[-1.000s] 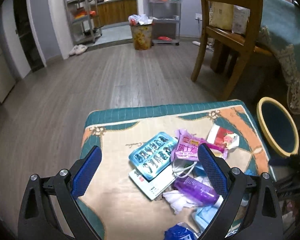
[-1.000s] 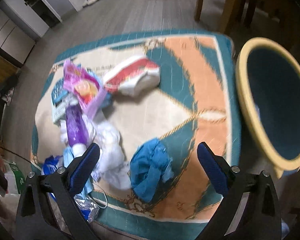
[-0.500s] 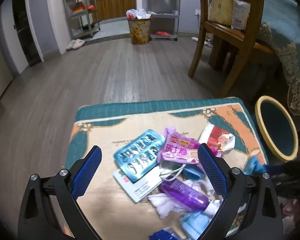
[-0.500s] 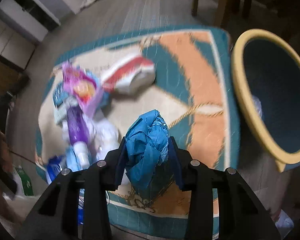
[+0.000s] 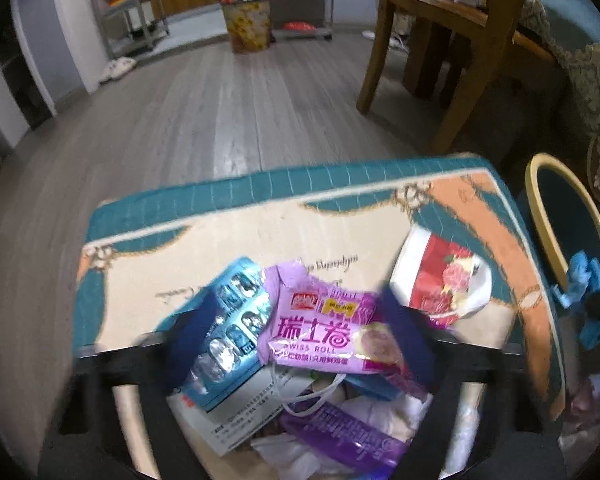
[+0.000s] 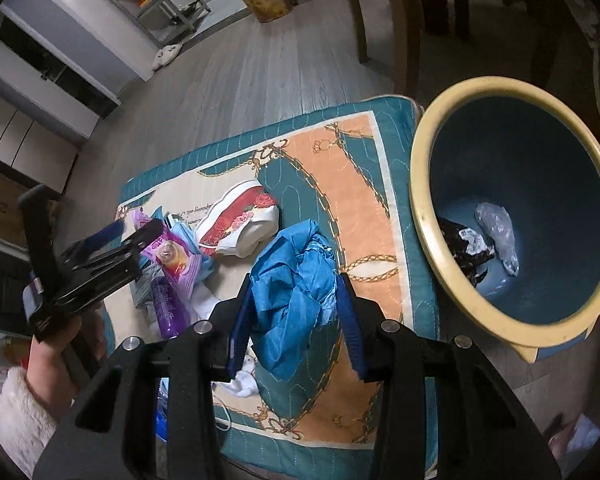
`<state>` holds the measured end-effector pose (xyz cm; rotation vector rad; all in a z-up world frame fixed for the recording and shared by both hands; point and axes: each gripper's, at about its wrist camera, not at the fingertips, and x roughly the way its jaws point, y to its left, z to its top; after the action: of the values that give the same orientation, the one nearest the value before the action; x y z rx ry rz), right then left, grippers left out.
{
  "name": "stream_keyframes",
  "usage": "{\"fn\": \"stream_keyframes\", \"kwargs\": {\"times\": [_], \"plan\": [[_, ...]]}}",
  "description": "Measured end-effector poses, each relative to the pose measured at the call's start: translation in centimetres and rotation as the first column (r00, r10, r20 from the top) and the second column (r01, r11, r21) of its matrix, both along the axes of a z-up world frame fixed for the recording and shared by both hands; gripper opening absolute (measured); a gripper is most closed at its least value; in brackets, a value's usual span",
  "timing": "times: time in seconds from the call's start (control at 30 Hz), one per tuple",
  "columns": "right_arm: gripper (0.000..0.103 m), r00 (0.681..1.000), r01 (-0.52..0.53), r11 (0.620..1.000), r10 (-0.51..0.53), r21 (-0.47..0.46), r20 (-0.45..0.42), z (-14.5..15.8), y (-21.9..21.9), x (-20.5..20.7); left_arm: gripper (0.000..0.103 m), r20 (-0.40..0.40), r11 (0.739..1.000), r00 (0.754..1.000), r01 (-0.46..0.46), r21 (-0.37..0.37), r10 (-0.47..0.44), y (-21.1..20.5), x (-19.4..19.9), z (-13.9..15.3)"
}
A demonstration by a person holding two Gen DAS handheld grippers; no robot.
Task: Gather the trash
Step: 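Grasp the pink snack wrapper with the left tool while the right holds the cloth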
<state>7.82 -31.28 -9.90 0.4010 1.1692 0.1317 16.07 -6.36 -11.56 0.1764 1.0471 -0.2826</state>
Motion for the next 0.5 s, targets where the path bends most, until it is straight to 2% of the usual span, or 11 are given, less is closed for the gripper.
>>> {"fn": "stream_keyframes", "kwargs": {"times": [0.03,0.07,0.13,0.27,0.4,0.5], "plan": [[0.039,1.000,-0.004,1.000,0.004,-0.001,0.002,0.1,-0.1,0.1,0.041,-0.029,1.000,1.000,0.010,-0.011,-0.010,0.0,0.1,-0.4],[0.039,1.000,-0.004,1.000,0.004,0.001,0.004,0.2,-0.2,0.0,0.029,-0.041,0.999,0.999,0.023,-0.023,-0.024,-0.1,0.0,-0.5],[0.039,1.000,0.001,1.000,-0.001,0.008,0.009,0.3,-0.5,0.2,0.019,-0.028,0.998,0.998,0.058,-0.016,-0.059,-0.6,-0.4,-0.3],[0.039,1.000,0.006,1.000,-0.006,0.017,0.026,0.9,-0.7,0.5,0.012,-0.006,0.995,0.995,0.100,-0.019,-0.101,-1.1,-1.2,0.6],[0.039,0.999,0.009,1.000,-0.010,0.024,0.040,1.4,-0.9,0.5,0.009,0.012,0.994,0.995,0.102,-0.036,-0.102,-0.6,-1.7,1.6],[0.039,0.999,0.004,1.000,-0.005,0.025,0.053,1.8,-1.0,0.5,0.008,0.043,0.994,0.994,0.099,-0.053,-0.097,0.0,-2.3,3.5]]}}
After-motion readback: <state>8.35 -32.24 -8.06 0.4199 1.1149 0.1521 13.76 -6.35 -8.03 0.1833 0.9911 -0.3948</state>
